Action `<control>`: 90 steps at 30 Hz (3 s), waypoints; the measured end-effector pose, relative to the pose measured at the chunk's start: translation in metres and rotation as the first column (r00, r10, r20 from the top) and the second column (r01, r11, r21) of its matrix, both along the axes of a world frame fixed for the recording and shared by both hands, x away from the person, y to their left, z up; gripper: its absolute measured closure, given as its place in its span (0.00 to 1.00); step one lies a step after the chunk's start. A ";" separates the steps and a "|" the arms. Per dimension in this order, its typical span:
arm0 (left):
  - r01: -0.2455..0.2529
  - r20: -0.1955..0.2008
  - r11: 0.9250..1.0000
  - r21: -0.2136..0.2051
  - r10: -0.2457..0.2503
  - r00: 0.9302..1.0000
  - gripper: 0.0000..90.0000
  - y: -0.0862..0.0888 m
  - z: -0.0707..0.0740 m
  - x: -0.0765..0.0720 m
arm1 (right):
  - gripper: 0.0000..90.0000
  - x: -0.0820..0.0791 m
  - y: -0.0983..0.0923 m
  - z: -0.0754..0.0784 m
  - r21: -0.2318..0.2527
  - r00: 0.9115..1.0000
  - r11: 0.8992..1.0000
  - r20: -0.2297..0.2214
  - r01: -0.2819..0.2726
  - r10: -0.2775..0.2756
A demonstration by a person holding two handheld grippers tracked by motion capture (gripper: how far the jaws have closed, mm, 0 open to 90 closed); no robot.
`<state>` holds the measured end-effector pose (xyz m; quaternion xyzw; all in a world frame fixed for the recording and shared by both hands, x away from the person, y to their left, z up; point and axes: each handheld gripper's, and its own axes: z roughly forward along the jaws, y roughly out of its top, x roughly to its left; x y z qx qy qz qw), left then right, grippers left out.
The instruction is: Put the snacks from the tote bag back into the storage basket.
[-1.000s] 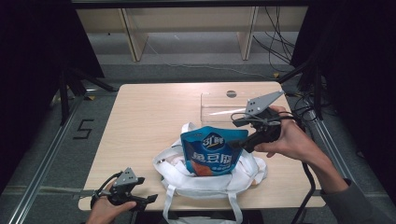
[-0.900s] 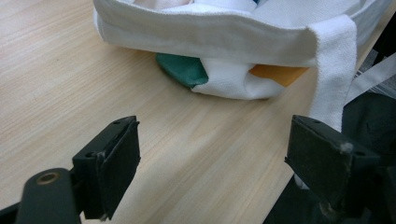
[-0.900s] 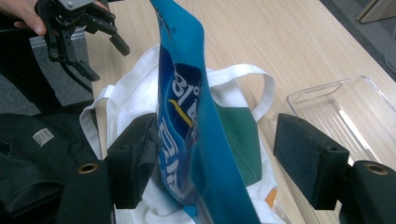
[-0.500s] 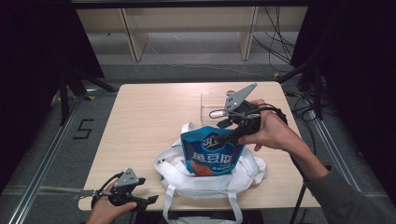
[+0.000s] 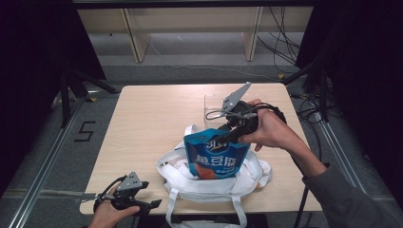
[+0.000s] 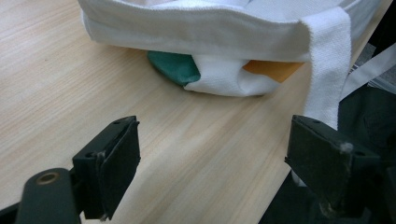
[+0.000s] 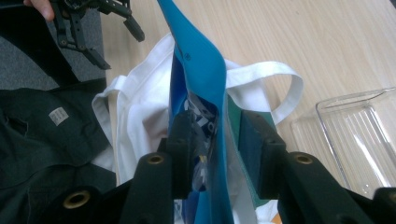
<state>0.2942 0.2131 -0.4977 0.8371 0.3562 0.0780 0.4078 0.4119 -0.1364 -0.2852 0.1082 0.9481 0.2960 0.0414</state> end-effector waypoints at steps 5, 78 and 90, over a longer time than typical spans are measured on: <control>0.004 -0.001 1.000 -0.003 -0.005 1.000 0.18 0.000 -0.001 0.000 | 0.80 0.002 0.003 -0.002 -0.025 1.000 1.000 0.001 -0.010 0.010; 0.011 -0.013 1.000 0.011 -0.011 1.000 0.18 0.004 -0.001 0.002 | 1.00 0.048 -0.011 0.143 -0.124 0.984 0.992 0.176 0.006 0.016; 0.009 0.002 1.000 -0.017 -0.009 1.000 0.18 0.004 -0.002 0.002 | 1.00 0.087 -0.019 0.123 -0.131 0.985 0.991 0.170 0.032 -0.009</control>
